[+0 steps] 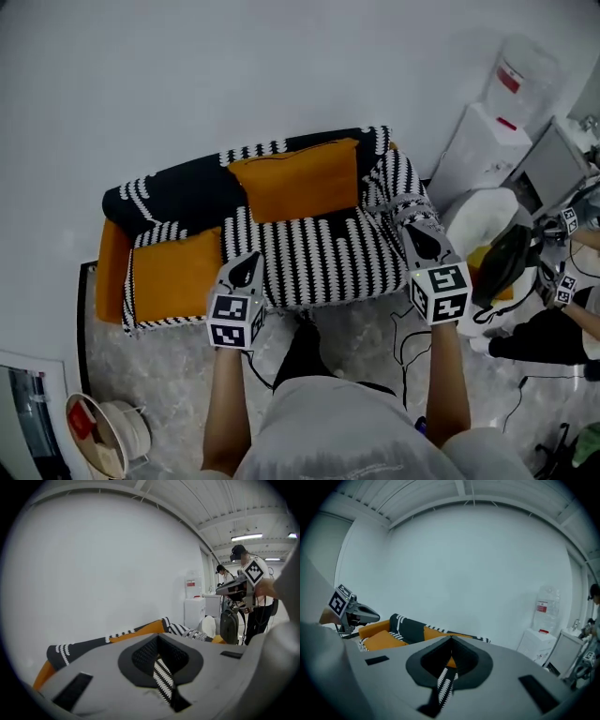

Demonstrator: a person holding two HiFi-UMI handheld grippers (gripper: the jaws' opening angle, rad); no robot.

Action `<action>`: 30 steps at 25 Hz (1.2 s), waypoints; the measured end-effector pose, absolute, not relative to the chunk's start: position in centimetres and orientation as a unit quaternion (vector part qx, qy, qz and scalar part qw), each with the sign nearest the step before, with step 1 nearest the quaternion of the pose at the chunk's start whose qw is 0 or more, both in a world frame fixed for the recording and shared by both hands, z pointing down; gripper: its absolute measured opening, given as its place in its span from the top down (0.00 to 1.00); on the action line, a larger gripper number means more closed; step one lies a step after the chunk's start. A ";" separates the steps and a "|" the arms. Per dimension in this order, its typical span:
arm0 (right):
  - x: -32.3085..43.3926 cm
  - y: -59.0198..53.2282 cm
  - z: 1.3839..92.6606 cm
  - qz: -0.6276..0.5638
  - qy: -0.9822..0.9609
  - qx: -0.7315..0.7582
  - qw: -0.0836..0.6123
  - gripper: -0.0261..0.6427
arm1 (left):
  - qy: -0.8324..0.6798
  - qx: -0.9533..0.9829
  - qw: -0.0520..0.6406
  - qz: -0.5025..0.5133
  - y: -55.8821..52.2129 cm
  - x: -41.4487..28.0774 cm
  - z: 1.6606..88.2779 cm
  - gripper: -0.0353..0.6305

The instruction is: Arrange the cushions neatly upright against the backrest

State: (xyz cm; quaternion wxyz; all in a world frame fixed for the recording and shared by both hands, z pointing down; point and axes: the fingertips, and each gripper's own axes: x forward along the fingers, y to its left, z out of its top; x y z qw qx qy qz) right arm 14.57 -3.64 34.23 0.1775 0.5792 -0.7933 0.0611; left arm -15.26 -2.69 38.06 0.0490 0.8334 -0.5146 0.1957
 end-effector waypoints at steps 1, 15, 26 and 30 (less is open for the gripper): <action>14.5 -2.9 33.7 0.058 -0.795 0.578 0.174 0.96 | -0.515 0.834 0.044 0.192 -1.8 -14.9 37.4 0.92; 10.5 6.8 26.9 -0.023 -0.836 0.528 0.148 0.96 | -0.532 0.836 -0.009 0.135 7.9 -13.2 30.6 0.92; 7.0 11.3 26.0 -0.034 -0.860 0.490 0.135 0.96 | -0.531 0.837 -0.045 0.127 11.0 -12.6 27.8 0.92; 5.9 11.7 25.8 -0.035 -0.865 0.481 0.139 0.96 | -0.525 0.839 -0.059 0.131 11.6 -12.2 27.1 0.92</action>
